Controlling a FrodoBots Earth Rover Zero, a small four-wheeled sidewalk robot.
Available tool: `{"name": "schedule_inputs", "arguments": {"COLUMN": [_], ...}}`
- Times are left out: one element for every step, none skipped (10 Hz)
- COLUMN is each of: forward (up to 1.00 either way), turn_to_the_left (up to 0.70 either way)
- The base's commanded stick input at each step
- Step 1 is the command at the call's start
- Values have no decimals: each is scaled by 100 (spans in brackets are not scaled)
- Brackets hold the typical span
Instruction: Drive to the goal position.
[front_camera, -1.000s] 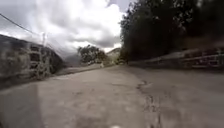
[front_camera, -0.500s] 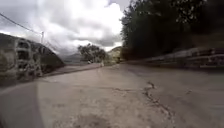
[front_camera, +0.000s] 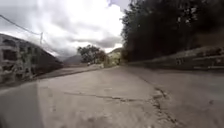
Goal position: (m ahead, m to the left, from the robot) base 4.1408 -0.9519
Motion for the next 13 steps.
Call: {"name": "schedule_inputs", "arguments": {"forward": [100,100,100,100,100,100,100,100,100,100,100,100,100], "turn_to_the_left": [0,0,0,0,0,0,0,0,0,0,0,0,0]}}
